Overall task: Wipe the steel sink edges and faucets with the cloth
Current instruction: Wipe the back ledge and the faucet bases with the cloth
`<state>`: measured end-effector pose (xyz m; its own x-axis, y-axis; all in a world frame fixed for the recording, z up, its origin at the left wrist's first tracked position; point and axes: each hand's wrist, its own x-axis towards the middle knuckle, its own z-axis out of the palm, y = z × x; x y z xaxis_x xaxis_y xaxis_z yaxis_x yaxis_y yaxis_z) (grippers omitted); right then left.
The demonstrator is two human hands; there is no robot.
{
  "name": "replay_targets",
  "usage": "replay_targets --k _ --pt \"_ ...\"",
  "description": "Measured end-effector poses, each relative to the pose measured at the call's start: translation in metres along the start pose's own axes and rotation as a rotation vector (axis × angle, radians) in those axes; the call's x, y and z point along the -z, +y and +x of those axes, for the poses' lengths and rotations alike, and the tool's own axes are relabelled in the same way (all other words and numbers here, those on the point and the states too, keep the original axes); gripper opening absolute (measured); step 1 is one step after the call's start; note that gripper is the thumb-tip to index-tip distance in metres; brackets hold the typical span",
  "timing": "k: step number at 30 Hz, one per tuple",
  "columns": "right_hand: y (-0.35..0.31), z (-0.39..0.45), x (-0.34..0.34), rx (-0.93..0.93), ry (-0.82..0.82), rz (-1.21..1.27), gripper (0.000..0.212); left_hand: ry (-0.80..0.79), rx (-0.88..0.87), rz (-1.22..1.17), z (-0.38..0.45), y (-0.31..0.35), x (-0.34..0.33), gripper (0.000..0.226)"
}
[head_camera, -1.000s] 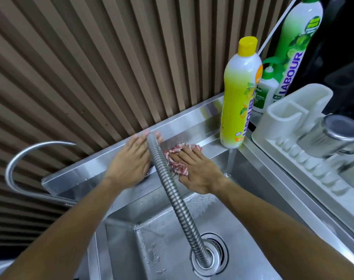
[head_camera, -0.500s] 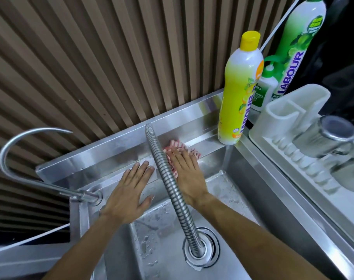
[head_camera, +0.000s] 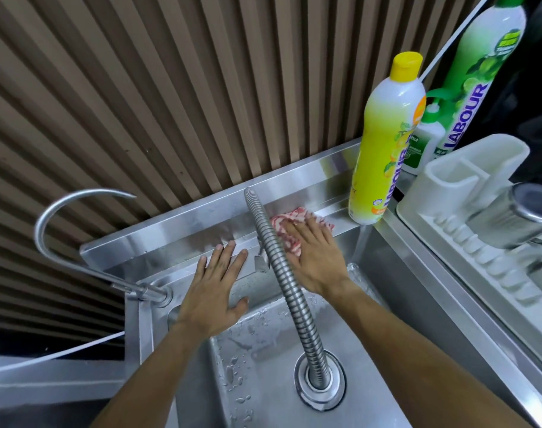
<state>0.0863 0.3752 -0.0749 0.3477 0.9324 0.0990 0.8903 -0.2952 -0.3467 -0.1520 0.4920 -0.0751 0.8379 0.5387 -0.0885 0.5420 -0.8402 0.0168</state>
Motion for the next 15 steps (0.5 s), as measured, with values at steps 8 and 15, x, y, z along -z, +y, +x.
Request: replay_targets --k 8,15 --pt "-0.029 -0.022 -0.005 0.009 0.007 0.015 0.066 -0.006 0.032 0.018 -0.002 0.002 -0.003 0.102" --pt "-0.014 -0.012 -0.002 -0.011 0.005 0.009 0.068 0.004 0.065 -0.033 -0.009 0.005 0.000 0.090"
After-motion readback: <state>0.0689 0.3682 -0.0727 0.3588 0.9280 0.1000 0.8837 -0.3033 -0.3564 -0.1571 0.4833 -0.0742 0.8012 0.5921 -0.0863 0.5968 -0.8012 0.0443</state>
